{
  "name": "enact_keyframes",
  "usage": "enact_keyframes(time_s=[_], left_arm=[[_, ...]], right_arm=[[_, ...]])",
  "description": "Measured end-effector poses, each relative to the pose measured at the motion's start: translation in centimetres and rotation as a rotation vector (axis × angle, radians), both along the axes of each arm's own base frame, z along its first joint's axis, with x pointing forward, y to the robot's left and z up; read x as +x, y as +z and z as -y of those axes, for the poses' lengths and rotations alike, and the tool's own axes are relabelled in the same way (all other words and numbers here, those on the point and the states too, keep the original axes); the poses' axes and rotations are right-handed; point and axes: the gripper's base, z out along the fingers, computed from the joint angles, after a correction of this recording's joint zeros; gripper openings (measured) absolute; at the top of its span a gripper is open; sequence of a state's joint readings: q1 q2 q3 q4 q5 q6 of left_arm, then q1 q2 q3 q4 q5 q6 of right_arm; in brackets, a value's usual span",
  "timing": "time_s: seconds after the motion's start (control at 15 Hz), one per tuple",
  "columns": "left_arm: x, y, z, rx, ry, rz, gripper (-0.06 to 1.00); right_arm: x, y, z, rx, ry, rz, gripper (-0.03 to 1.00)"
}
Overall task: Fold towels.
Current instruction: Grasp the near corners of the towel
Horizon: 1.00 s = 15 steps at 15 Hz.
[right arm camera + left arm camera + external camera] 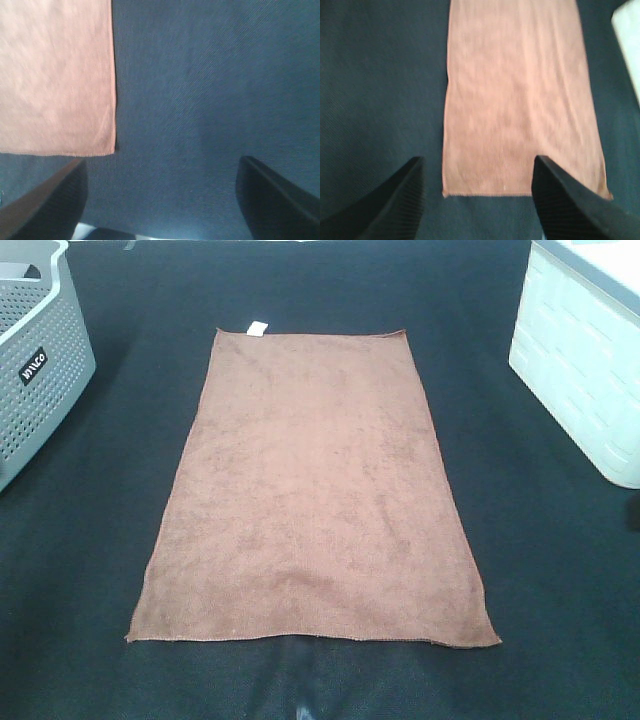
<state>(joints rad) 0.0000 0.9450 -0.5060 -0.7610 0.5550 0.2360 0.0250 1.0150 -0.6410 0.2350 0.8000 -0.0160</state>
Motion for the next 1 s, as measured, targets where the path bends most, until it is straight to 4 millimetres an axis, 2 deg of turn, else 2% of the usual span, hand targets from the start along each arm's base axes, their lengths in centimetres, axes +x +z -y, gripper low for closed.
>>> enact_keyframes(time_s=[0.2, 0.33, 0.6, 0.67, 0.8, 1.0], left_arm=[[3.8, -5.3, 0.9, -0.059, -0.094, -0.195, 0.59], [5.1, -8.0, 1.4, -0.099, -0.159, -0.285, 0.59], [7.6, -11.3, 1.8, -0.131, -0.202, -0.361, 0.61], [7.8, -11.9, 1.8, -0.132, -0.205, -0.383, 0.62], [8.4, -12.9, 2.1, -0.125, -0.222, -0.407, 0.65], [9.0, -13.7, 2.3, -0.100, -0.230, -0.416, 0.65]], right_arm=[[3.4, -4.3, -1.2, 0.110, 0.059, -0.173, 0.77], [4.9, -6.7, -2.1, 0.211, 0.059, -0.246, 0.77], [7.2, -10.8, -3.4, 0.354, 0.095, -0.278, 0.77], [7.4, -11.2, -3.6, 0.358, 0.103, -0.275, 0.77], [7.6, -13.0, -5.3, 0.346, 0.163, -0.285, 0.77], [7.8, -13.8, -5.9, 0.327, 0.157, -0.282, 0.77]])
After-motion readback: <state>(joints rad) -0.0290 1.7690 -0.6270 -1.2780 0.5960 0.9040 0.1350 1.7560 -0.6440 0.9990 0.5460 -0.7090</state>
